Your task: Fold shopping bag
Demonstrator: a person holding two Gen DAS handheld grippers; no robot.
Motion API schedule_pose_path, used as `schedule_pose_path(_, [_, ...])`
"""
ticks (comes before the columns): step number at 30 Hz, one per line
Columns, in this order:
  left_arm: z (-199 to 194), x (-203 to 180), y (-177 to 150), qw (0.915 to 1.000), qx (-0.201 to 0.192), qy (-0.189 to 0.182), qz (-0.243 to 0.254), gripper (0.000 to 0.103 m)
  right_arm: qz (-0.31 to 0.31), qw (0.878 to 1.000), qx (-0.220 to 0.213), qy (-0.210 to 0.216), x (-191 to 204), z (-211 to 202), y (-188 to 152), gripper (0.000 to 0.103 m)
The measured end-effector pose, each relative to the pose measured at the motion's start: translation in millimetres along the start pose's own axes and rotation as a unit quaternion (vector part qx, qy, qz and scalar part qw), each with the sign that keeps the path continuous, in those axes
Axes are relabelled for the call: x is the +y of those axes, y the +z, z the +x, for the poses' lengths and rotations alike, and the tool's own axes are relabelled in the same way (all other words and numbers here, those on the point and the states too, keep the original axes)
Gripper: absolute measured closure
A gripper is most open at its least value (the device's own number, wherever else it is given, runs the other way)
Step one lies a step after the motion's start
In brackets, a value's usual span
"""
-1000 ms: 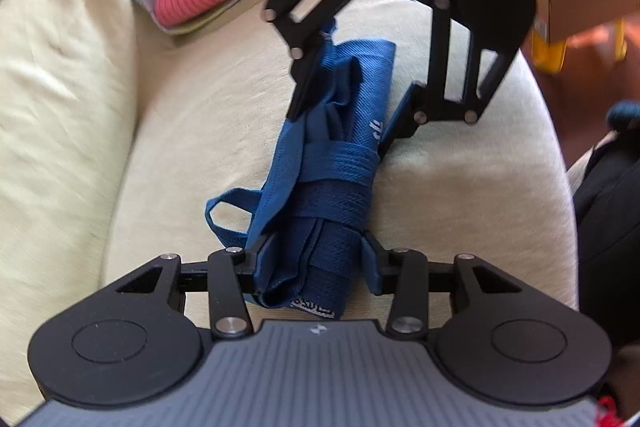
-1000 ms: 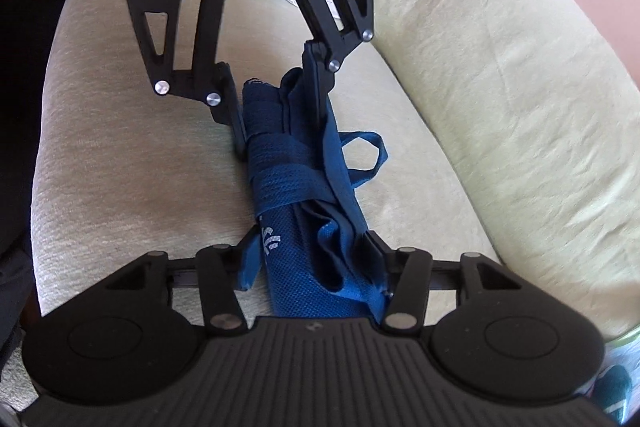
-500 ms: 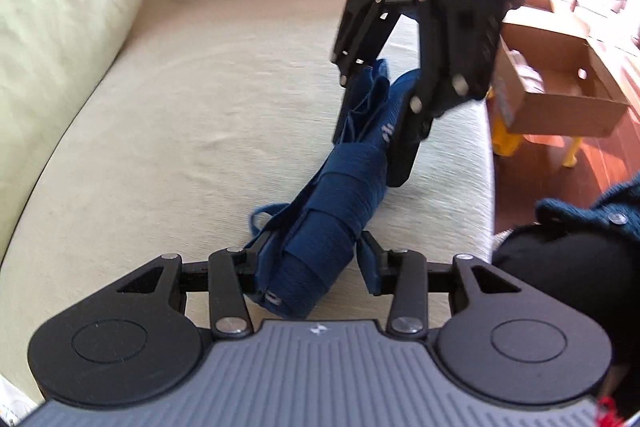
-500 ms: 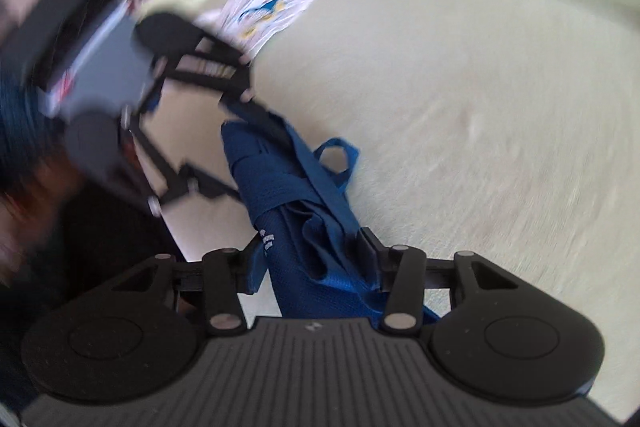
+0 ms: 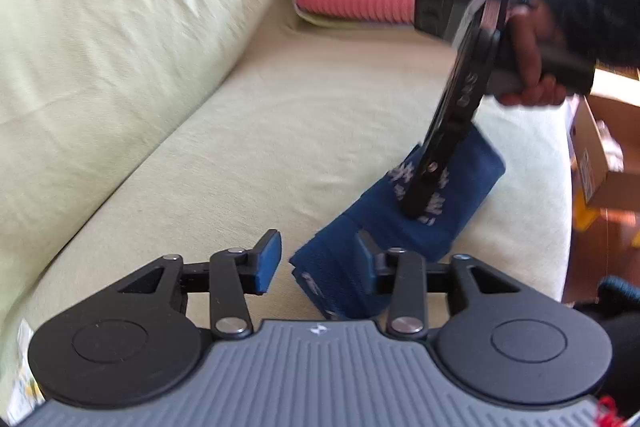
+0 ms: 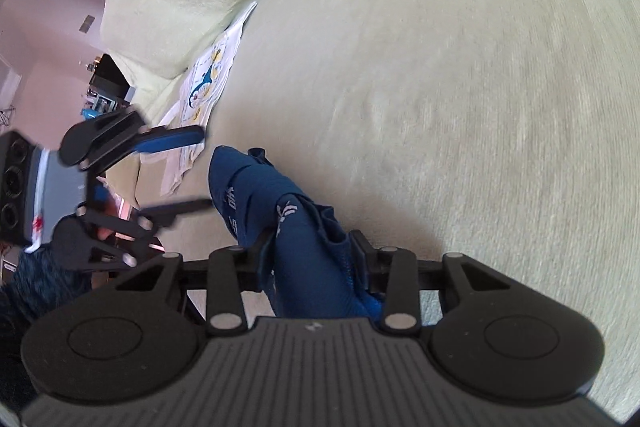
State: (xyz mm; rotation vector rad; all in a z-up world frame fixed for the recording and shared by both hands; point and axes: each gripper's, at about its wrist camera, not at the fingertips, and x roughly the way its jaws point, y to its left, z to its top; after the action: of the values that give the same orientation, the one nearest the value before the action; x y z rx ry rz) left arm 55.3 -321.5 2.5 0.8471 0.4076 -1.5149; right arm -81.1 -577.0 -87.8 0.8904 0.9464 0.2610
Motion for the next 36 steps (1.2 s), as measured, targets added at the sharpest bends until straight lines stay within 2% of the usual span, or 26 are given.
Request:
schedule_pose_path(3, [12.2,-12.5,-6.1,0.9997,0.004,-0.011,-0.020,0.067,0.038,0.999,-0.015,0.005,-8.7,8.5,0.3,0.070])
schedule_pose_path(6, [30.2,-16.3,-12.1,0.9991,0.005,0.005,-0.042,0.067,0.092,0.995,-0.039,0.006,-13.0,12.7,-3.4,0.070])
schedule_pose_path(9, [34.9,-5.4,-11.6,0.9963,0.002,-0.005,-0.086,0.067,0.147,0.987,-0.068,0.004,-15.1,12.5,-16.2,0.072])
schedule_pose_path(13, [41.6,-5.5,-5.4,0.9973,0.017,0.000,-0.072,0.067,0.171,0.979,-0.108,0.006,-16.0,18.8,-24.8,0.074])
schedule_pose_path(15, [42.4,-8.5,-5.8,0.9978,0.018,0.006,-0.064,0.066,0.138,0.980,-0.139,-0.023,-3.4,14.1,-31.5,0.072])
schedule_pose_path(17, [44.1,-11.3,-7.1,0.9979,0.018,0.010,-0.062,0.066,0.074,0.979,-0.170,-0.081,20.7,10.6,-38.8,0.063])
schedule_pose_path(19, [46.1,-13.8,-7.9,0.9981,0.019,0.013,-0.057,0.066,-0.014,0.969,-0.195,-0.152,47.4,3.5,-51.3,0.062])
schedule_pose_path(21, [46.2,-14.1,-8.3,0.9982,0.019,0.012,-0.055,0.066,-0.089,0.952,-0.211,-0.203,68.0,-2.4,-66.4,0.062])
schedule_pose_path(23, [46.9,-13.8,-9.3,0.9983,0.019,0.012,-0.055,0.067,-0.168,0.927,-0.223,-0.249,85.9,-7.0,-84.2,0.062])
schedule_pose_path(25, [47.5,-15.4,-7.9,0.9983,0.020,0.014,-0.052,0.067,-0.258,0.890,-0.233,-0.296,105.3,-8.8,-107.1,0.062])
schedule_pose_path(27, [49.3,-15.9,-6.1,0.9984,0.022,0.016,-0.051,0.067,-0.320,0.864,-0.232,-0.310,116.0,-15.3,-124.6,0.064])
schedule_pose_path(28, [49.7,-15.5,-6.2,0.9983,0.022,0.016,-0.051,0.067,-0.360,0.847,-0.220,-0.323,123.2,-10.8,-129.9,0.067])
schedule_pose_path(29, [49.8,-15.2,-6.5,0.9983,0.022,0.015,-0.052,0.067,-0.384,0.836,-0.207,-0.333,127.6,-5.6,-131.9,0.070])
schedule_pose_path(31, [50.1,-15.9,-6.6,0.9984,0.021,0.016,-0.051,0.067,-0.399,0.829,-0.177,-0.349,124.3,9.4,-127.1,0.080])
schedule_pose_path(32, [50.8,-17.8,-6.4,0.9985,0.021,0.019,-0.047,0.067,-0.400,0.830,-0.166,-0.352,120.8,14.7,-125.3,0.079])
schedule_pose_path(36, [53.7,-21.0,-6.0,0.9984,0.017,0.028,-0.047,0.067,-0.370,0.850,-0.164,-0.337,105.6,17.3,-119.3,0.079])
